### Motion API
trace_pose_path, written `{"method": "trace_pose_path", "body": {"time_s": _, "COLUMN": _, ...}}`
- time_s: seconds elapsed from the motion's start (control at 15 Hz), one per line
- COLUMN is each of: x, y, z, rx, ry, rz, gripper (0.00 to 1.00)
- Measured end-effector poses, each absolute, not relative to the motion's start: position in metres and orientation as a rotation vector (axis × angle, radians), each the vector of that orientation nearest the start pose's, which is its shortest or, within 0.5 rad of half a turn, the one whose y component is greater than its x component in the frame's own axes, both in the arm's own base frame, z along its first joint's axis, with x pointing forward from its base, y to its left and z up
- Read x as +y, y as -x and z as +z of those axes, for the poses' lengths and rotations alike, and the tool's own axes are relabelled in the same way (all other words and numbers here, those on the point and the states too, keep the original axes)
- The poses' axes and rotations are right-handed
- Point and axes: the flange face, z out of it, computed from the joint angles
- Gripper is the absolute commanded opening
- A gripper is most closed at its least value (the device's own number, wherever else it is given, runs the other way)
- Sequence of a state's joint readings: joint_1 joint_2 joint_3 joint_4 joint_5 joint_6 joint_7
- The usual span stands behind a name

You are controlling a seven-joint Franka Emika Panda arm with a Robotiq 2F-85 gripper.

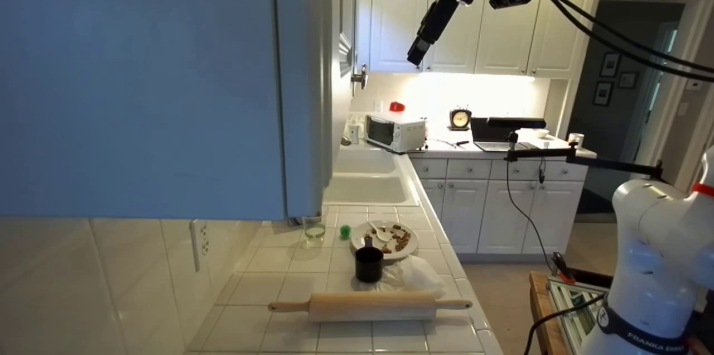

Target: Open the right cabinet door.

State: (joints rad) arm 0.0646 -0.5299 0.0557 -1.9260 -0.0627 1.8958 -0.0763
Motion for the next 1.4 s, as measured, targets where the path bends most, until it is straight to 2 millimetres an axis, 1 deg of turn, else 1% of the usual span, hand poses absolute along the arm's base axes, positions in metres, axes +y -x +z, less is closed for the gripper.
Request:
{"method": "trace_pose_path", "body": {"time_s": 0.27, "x": 0.051, "y": -0.41, "z": 0.746, "rx": -0.315, "ry": 3.082, "rz": -0.872, "gripper": 1.0}}
{"method": "trace_pose_path", "body": {"time_s": 0.6, "x": 0.049, "y": -0.424, "z": 0.747, "rx": -0.333, "ry": 3.026, "rz": -0.861, "gripper": 1.0}}
{"method": "trace_pose_path", "body": {"time_s": 0.87, "x": 0.051, "y": -0.437, "z": 0.738, "rx": -0.36, "ry": 2.98, "rz": -0.798, "gripper": 1.0}}
{"method": "trace_pose_path", "body": {"time_s": 1.13, "x": 0.05, "y": -0.448, "z": 0.727, "rx": -0.354, "ry": 2.989, "rz": -0.752, "gripper": 1.0}}
{"method": "trace_pose_path", "body": {"time_s": 1.2, "x": 0.049, "y": -0.45, "z": 0.725, "rx": -0.352, "ry": 2.991, "rz": -0.745, "gripper": 0.99}}
{"method": "trace_pose_path", "body": {"time_s": 1.27, "x": 0.049, "y": -0.452, "z": 0.723, "rx": -0.35, "ry": 2.992, "rz": -0.741, "gripper": 0.94}}
{"method": "trace_pose_path", "body": {"time_s": 1.33, "x": 0.048, "y": -0.453, "z": 0.722, "rx": -0.349, "ry": 2.992, "rz": -0.74, "gripper": 0.94}}
{"method": "trace_pose_path", "body": {"time_s": 1.4, "x": 0.048, "y": -0.455, "z": 0.721, "rx": -0.347, "ry": 2.991, "rz": -0.745, "gripper": 0.83}}
